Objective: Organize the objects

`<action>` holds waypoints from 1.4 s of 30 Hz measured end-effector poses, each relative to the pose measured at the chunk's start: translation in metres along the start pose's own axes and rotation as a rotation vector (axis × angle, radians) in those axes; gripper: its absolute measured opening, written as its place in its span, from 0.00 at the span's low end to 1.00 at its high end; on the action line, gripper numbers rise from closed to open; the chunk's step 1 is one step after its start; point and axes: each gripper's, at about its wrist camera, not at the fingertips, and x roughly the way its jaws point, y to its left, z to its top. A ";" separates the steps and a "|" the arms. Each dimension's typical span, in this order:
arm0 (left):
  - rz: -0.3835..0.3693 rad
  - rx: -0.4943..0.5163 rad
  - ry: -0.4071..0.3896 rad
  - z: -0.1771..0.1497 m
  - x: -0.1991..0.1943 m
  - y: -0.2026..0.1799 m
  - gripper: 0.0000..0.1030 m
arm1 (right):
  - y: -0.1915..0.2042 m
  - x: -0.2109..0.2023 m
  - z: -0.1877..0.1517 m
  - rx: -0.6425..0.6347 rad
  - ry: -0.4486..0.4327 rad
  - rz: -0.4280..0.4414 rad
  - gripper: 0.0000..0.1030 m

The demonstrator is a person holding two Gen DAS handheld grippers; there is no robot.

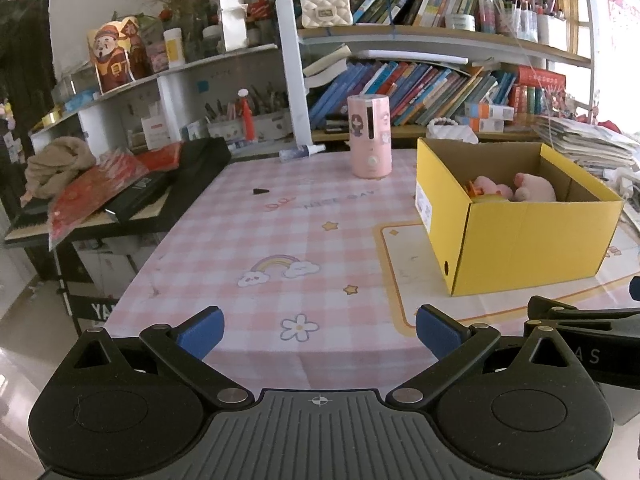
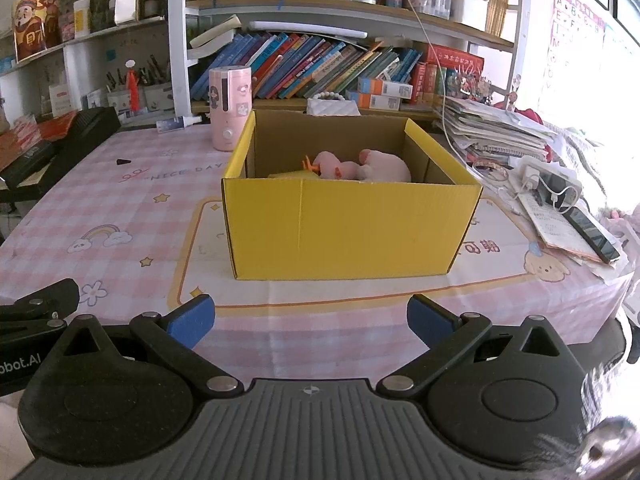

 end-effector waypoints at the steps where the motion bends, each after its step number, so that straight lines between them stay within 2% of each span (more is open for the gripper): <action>1: 0.001 -0.001 0.001 0.000 0.000 0.000 1.00 | -0.001 0.001 0.001 -0.001 0.000 -0.002 1.00; 25: 0.023 -0.012 0.017 -0.001 0.003 0.003 1.00 | -0.002 0.005 0.003 -0.005 -0.001 -0.005 1.00; 42: 0.011 -0.013 0.028 -0.001 0.005 0.004 0.99 | 0.000 0.006 0.003 -0.006 0.001 -0.007 1.00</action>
